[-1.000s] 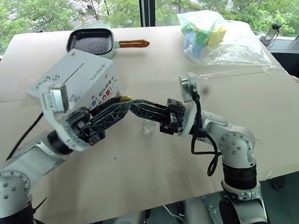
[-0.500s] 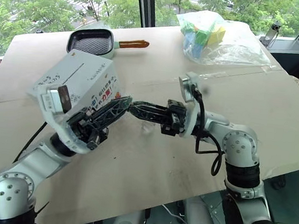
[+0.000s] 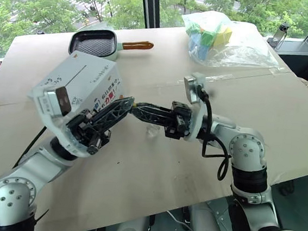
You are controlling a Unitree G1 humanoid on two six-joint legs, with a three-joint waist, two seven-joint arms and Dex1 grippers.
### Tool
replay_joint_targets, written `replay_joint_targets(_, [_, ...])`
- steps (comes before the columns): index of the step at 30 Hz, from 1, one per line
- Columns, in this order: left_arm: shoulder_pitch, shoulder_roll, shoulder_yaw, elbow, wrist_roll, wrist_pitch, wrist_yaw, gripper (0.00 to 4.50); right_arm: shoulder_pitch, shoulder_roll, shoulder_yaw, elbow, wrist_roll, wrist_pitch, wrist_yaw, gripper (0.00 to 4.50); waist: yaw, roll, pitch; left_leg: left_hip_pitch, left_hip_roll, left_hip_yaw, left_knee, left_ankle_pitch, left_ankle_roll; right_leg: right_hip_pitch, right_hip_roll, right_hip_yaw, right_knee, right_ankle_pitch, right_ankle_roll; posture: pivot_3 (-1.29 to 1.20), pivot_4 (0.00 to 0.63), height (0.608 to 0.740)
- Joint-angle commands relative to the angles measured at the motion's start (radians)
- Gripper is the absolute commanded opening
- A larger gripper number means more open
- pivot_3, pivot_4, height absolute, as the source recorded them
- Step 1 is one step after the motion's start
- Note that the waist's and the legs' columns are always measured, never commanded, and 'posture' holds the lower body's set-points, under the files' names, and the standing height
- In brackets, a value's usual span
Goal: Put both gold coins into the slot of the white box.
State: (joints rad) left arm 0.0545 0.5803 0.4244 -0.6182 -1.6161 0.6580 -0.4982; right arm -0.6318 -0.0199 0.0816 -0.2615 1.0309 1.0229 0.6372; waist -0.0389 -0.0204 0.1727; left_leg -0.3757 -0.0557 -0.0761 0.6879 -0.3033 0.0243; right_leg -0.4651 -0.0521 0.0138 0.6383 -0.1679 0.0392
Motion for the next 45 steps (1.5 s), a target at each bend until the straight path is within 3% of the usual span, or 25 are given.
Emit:
replay_joint_targets(1, [-0.003,0.006,0.009,-0.03,-0.042,-0.014,-0.025,0.0,-0.023,0.013,-0.019,-0.009,0.042,0.0,-0.022,0.0,0.0,0.0,0.0,0.0,0.0,0.0,0.0,0.0,0.0,0.0,0.0,0.0,0.0,0.0,0.0,0.0,0.15,0.721])
replay_joint_targets(31, [-0.035,0.019,-0.037,-0.029,-0.044,-0.037,0.052,0.0,-0.021,-0.006,0.013,-0.013,0.056,-0.014,-0.032,0.0,0.0,0.0,0.0,0.0,0.0,0.0,0.0,0.0,0.0,0.0,0.0,0.0,0.0,0.0,0.0,0.0,0.15,0.721])
replay_joint_targets(35, [-0.066,0.033,-0.006,-0.023,-0.074,-0.052,0.08,0.0,-0.022,-0.013,0.019,-0.018,0.04,-0.029,-0.021,1.3,0.0,0.0,0.0,0.0,0.0,0.0,0.0,0.0,0.0,0.0,0.0,0.0,0.0,0.0,0.0,0.0,0.15,0.721])
replay_joint_targets(39, [-0.129,0.1,0.019,-0.01,-0.048,-0.047,0.135,0.0,-0.03,-0.033,0.03,-0.01,-0.024,-0.06,-0.033,3.2,0.0,0.0,0.0,0.0,0.0,0.0,0.0,0.0,0.0,0.0,0.0,0.0,0.0,0.0,0.0,0.0,0.15,0.721])
replay_joint_targets(45, [-0.302,0.353,0.072,0.128,0.037,0.022,0.286,0.0,-0.074,-0.168,0.098,-0.009,-0.278,-0.291,0.1,3.2,0.004,0.0,0.001,0.0,-0.001,-0.001,0.0,0.0,0.0,0.0,0.004,-0.001,0.0,0.0,0.0,0.0,0.15,0.721])
